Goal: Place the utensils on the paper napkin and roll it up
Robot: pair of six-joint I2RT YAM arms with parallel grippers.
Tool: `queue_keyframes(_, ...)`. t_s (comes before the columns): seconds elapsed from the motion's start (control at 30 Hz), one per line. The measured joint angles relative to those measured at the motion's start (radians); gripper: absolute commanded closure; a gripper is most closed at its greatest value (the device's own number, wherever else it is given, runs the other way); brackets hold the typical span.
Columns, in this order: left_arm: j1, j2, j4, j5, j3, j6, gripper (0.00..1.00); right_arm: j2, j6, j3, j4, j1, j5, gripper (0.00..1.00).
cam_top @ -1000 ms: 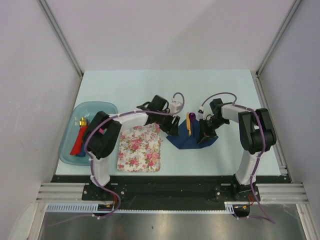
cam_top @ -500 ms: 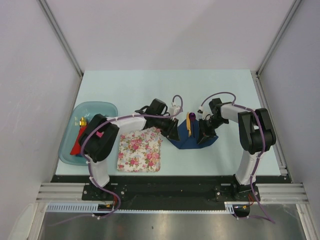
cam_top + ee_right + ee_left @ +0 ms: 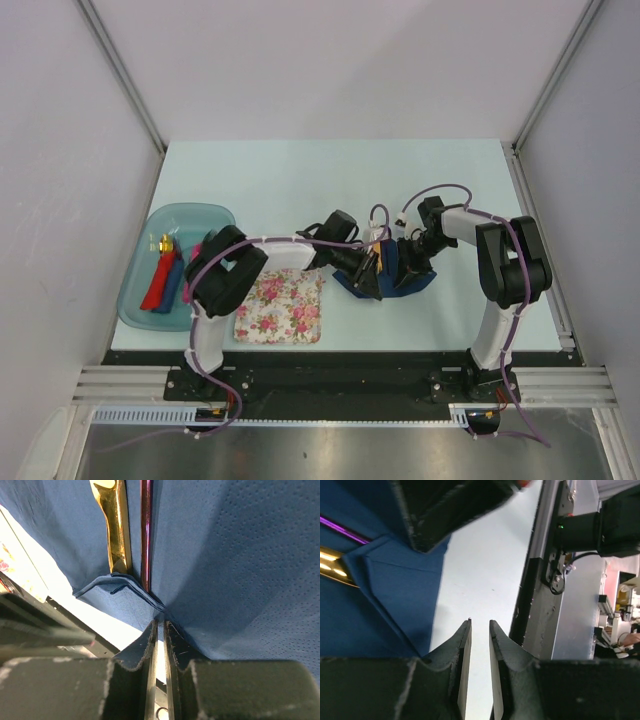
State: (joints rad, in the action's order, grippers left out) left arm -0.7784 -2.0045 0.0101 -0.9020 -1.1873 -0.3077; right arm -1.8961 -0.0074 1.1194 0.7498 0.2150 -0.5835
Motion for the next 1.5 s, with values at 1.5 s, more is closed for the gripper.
queue_keyframes(1.5, 0.054, -0.116, -0.04, 0.043, -0.02, -0.162, 0.74, 0.002, 0.0, 0.011, 0.01, 0.011, 0.007, 0.83)
